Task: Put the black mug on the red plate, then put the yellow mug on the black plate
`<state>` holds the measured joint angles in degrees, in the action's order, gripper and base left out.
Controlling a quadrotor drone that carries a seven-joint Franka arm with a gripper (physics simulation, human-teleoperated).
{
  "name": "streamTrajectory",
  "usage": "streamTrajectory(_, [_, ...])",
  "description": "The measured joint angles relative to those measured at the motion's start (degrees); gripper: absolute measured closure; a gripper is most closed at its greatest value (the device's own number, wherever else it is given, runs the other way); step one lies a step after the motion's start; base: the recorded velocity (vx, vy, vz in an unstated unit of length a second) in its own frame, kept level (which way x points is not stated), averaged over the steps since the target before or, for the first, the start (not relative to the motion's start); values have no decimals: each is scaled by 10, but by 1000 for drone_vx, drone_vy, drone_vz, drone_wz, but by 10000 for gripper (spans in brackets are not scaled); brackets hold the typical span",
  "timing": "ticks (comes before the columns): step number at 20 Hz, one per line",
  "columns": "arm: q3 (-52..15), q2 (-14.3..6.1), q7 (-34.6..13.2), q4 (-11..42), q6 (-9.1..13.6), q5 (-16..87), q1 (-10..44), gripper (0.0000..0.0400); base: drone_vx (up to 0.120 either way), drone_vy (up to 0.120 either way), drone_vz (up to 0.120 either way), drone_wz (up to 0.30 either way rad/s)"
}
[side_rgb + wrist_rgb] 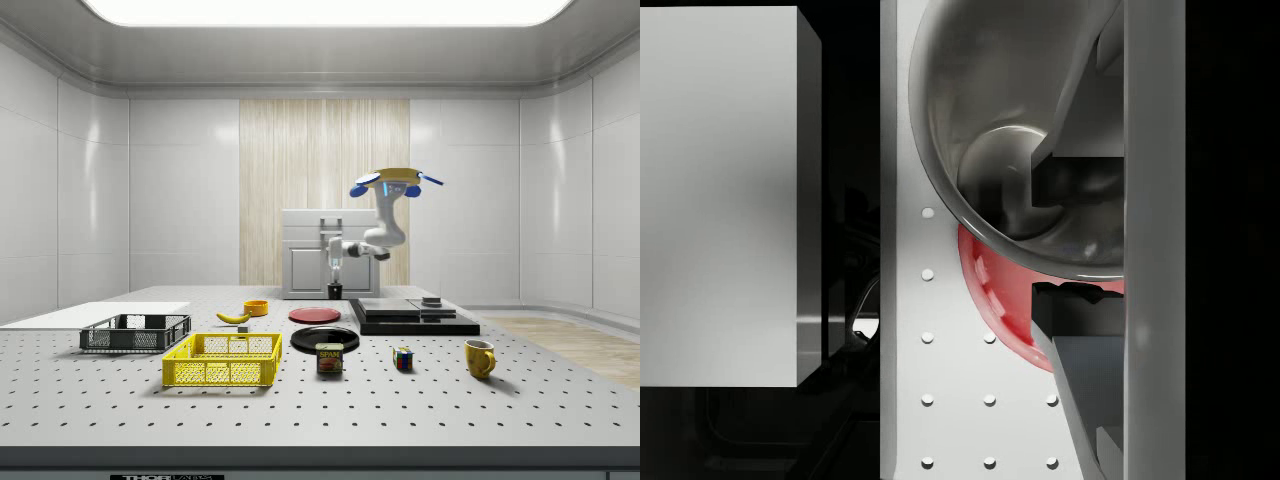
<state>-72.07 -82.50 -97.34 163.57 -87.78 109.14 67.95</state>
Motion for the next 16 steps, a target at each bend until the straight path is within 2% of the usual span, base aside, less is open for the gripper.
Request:
streamTrajectory(4, [0,-3,-1,0,-2,-1,1,290,120,0,-110,0])
streamTrajectory(8, [-1,-5,-1,0,-5,-2,2,290,120,-120,0,0])
streamTrajectory(10, [-1,-6,-2,0,-6,-3,2,290,120,0,0,0])
streamTrajectory(16, [18,-11,-2,-6,-17,14,5,290,7,0,0,0])
